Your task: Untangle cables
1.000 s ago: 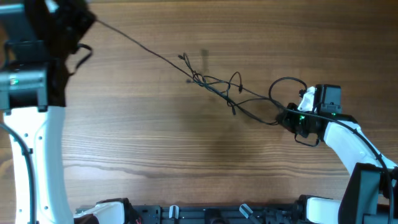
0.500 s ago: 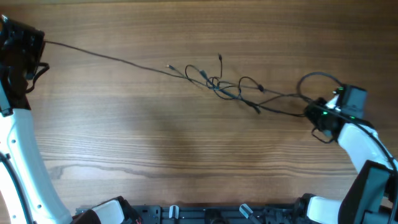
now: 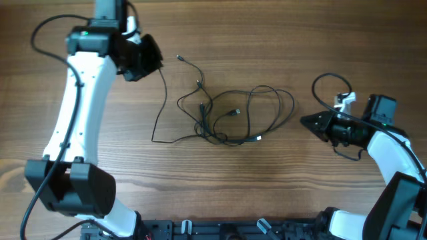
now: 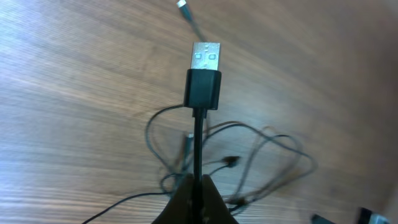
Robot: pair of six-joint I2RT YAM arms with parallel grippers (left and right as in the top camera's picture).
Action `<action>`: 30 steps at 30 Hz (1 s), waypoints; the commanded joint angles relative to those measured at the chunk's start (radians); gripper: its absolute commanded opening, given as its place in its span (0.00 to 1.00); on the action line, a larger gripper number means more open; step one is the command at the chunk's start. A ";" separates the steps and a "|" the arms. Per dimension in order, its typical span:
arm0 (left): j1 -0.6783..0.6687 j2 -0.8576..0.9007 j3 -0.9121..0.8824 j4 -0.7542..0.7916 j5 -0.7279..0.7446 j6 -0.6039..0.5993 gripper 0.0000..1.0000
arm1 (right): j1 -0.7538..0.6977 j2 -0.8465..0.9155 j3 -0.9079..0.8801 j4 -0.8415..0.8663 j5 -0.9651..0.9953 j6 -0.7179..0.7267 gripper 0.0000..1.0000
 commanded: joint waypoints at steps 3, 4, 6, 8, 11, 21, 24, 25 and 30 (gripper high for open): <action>-0.029 0.026 0.001 -0.074 -0.227 0.023 0.92 | 0.192 0.012 0.013 0.021 0.043 0.093 0.34; -0.029 0.027 0.001 -0.089 -0.253 0.023 1.00 | 0.265 0.012 0.013 0.058 0.108 0.180 0.45; -0.029 0.027 0.001 -0.093 -0.267 0.019 1.00 | 0.359 0.012 0.013 0.124 0.122 0.233 0.58; -0.031 0.027 0.001 -0.101 -0.257 -0.007 0.98 | 0.482 0.012 0.013 0.199 0.213 0.367 0.62; -0.052 0.033 0.001 -0.133 -0.211 -0.006 0.85 | 0.613 0.012 0.013 0.249 0.383 0.503 0.52; -0.208 0.051 -0.277 0.027 -0.101 -0.035 0.40 | 0.846 0.144 0.013 0.371 0.530 0.757 0.46; -0.290 0.051 -0.388 0.146 -0.097 0.136 0.38 | 0.846 0.228 0.013 0.394 0.455 0.777 0.47; -0.314 0.051 -0.415 0.186 -0.098 0.186 0.39 | 0.846 0.247 0.013 0.398 0.444 0.777 0.50; -0.361 0.053 -0.472 0.256 -0.097 0.350 0.45 | 0.819 0.240 0.014 0.365 0.426 0.716 0.39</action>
